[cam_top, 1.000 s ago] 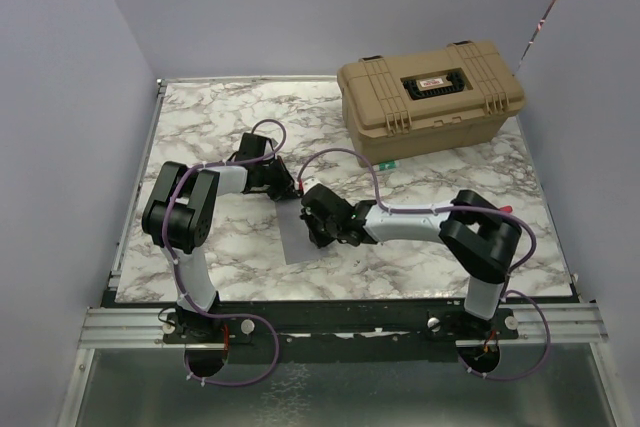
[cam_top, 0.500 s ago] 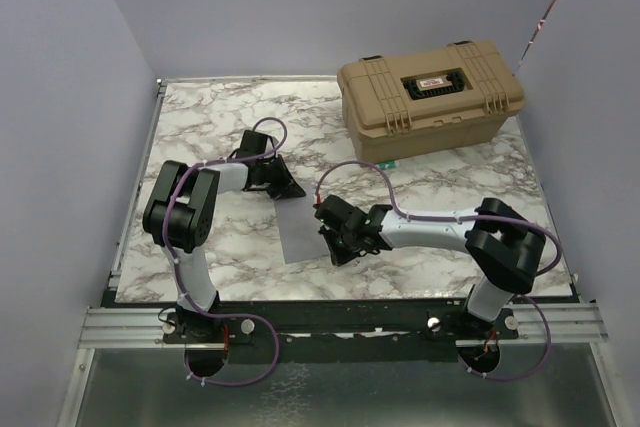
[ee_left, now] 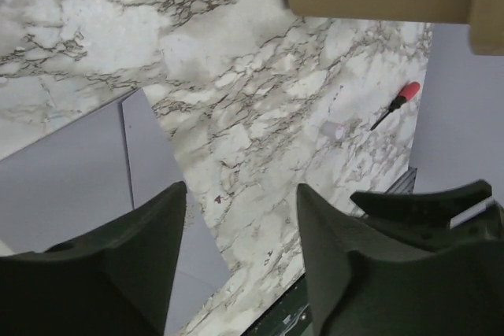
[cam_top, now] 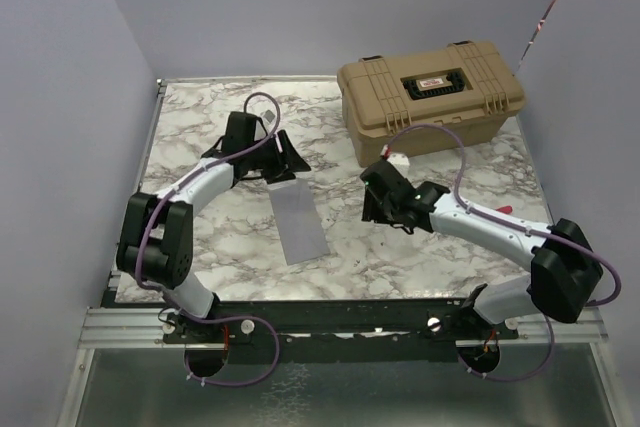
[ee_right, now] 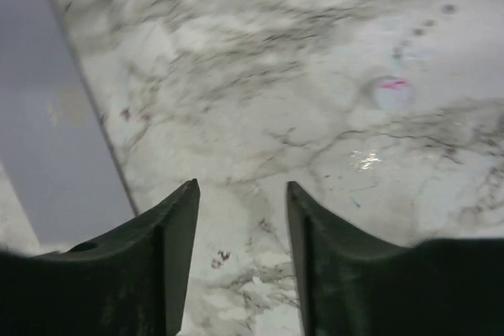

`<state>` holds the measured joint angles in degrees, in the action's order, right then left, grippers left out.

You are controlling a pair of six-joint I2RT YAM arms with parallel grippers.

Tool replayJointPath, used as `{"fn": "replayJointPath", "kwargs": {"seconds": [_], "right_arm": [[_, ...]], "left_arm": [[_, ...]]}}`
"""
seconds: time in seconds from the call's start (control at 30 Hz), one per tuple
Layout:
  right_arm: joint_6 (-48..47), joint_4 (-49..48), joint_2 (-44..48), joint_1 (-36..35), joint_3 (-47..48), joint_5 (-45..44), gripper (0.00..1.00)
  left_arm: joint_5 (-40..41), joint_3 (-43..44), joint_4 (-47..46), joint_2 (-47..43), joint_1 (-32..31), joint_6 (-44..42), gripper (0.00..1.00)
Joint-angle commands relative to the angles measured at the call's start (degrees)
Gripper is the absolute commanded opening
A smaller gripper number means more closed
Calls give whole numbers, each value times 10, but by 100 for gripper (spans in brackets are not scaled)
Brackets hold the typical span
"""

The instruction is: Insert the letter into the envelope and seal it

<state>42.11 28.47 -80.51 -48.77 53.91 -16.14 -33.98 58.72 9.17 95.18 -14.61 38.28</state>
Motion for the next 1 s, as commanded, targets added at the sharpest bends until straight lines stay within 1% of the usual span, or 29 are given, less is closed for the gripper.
{"fn": "replayJointPath", "kwargs": {"seconds": [0.0,0.03,0.1,0.13,0.17,0.33,0.4,0.53,0.6,0.7,0.77,0.97], "right_arm": [[75,100,19,49,10,-154,60],[84,107,28,59,8,-168,67],[83,102,42,80,3,-174,77],[76,96,45,88,0,-170,79],[72,94,45,97,1,-166,80],[51,89,22,123,3,-132,80],[48,89,9,128,2,-116,78],[43,85,-11,133,-2,-93,69],[43,85,-19,139,-7,-82,66],[30,66,-33,151,-17,-60,58],[21,60,-48,156,-19,-57,54],[-13,32,-94,168,-15,-57,50]], "left_arm": [[106,-12,14,-94,3,-27,68],[167,-22,13,-117,3,-27,75],[241,-39,14,-162,3,-34,90],[266,-41,19,-175,3,-39,97],[281,-38,29,-181,3,-46,99],[301,-40,56,-185,3,-55,99],[296,-44,55,-184,3,-54,99],[259,-50,51,-175,3,-52,99],[232,-57,43,-168,3,-47,94],[191,-69,25,-158,2,-36,83],[177,-71,18,-152,1,-30,78],[157,-65,8,-137,-1,-27,76]]}}
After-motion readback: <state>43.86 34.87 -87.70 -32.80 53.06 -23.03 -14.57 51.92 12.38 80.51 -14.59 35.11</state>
